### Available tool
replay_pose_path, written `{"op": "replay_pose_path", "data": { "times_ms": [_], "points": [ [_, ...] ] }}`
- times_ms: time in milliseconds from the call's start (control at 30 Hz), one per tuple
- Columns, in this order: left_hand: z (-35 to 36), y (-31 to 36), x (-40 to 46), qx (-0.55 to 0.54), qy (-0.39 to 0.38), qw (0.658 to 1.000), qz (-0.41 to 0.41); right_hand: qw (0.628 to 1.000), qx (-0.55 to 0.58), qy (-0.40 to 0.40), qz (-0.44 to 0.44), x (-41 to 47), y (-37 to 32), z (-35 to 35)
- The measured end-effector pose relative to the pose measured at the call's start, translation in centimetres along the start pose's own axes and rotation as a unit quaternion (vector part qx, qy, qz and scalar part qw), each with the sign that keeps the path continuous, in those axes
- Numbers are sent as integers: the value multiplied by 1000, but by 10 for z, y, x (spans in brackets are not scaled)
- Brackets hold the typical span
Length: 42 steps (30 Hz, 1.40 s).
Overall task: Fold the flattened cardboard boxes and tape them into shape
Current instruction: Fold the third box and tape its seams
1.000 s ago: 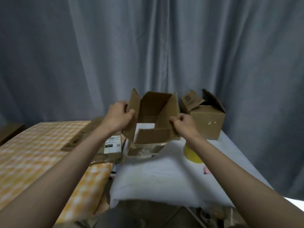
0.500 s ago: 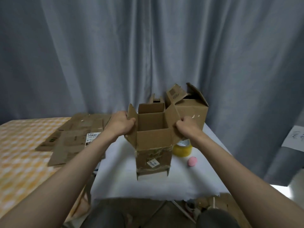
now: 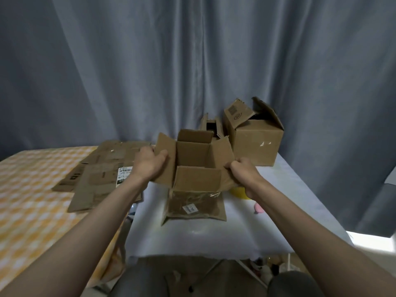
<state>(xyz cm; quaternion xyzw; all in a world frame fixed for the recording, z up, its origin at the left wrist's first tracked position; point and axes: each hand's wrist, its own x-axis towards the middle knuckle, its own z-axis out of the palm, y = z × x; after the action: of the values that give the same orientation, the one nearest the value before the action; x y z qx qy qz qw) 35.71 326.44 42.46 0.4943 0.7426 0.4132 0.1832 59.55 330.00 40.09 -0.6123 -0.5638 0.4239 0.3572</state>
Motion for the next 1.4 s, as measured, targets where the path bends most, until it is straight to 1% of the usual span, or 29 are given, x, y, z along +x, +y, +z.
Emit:
{"op": "replay_pose_path", "data": {
  "times_ms": [100, 200, 233, 367, 467, 533, 567, 600, 633, 667, 700, 733, 767, 800, 833, 900, 933, 967, 1033, 1100, 1167, 1233, 1300, 1400],
  "points": [
    [11, -5, -2, -11, 16, 1000, -2, 1000, 13, 14, 2, 4, 8, 2],
    [19, -7, 4, 41, -23, 999, 6, 1000, 1, 5, 14, 5, 15, 8],
    [19, -9, 7, 43, -34, 998, -7, 1000, 4, 0, 17, 5, 15, 11],
    [9, -30, 13, -25, -72, 994, -74, 999, 36, -29, 25, 10, -2, 12],
    [10, -43, 8, -16, -82, 993, -82, 997, 29, -58, 36, 11, 1, 8],
    [19, -46, 4, 15, -63, 997, -51, 998, -32, -43, 18, 11, 12, 14],
    [24, -49, 2, 42, -48, 998, -23, 996, -83, -19, -19, 11, 20, 19],
    [28, -52, 0, 76, -33, 996, 20, 987, -142, 16, -73, 11, 28, 22],
    [31, -56, -3, 102, -18, 992, 72, 971, -192, 49, -135, 11, 36, 24],
    [33, -61, -5, 113, -5, 985, 129, 952, -226, 66, -194, 11, 43, 25],
    [34, -66, -8, 111, 0, 976, 189, 938, -245, 61, -237, 12, 49, 26],
    [34, -71, -10, 100, -3, 965, 242, 932, -255, 40, -256, 14, 54, 26],
    [34, -75, -13, 76, -12, 957, 279, 931, -258, 16, -257, 15, 57, 27],
    [34, -76, -16, 37, -29, 955, 292, 934, -257, -7, -248, 17, 60, 27],
    [34, -76, -19, -8, -49, 959, 280, 936, -255, -25, -240, 19, 60, 25],
    [30, -76, -20, -91, -104, 966, 217, 938, -248, -51, -236, 20, 56, 21],
    [27, -76, -19, -109, -134, 965, 196, 941, -236, -62, -233, 20, 54, 19],
    [23, -76, -17, -99, -162, 964, 184, 947, -216, -71, -225, 20, 52, 17],
    [18, -74, -15, -39, -197, 964, 177, 964, -160, -91, -191, 18, 49, 14],
    [17, -70, -13, 25, -190, 966, 172, 968, -145, -112, -172, 16, 44, 13],
    [20, -64, -10, 54, -186, 966, 173, 951, -215, -129, -183, 15, 41, 13],
    [21, -57, -4, 65, -201, 962, 171, 925, -295, -136, -200, 15, 41, 12],
    [21, -46, 7, 74, -227, 957, 165, 911, -326, -142, -207, 16, 42, 12],
    [20, -25, 22, 128, -274, 935, 185, 908, -336, -149, -202, 16, 40, 11]
  ]
}}
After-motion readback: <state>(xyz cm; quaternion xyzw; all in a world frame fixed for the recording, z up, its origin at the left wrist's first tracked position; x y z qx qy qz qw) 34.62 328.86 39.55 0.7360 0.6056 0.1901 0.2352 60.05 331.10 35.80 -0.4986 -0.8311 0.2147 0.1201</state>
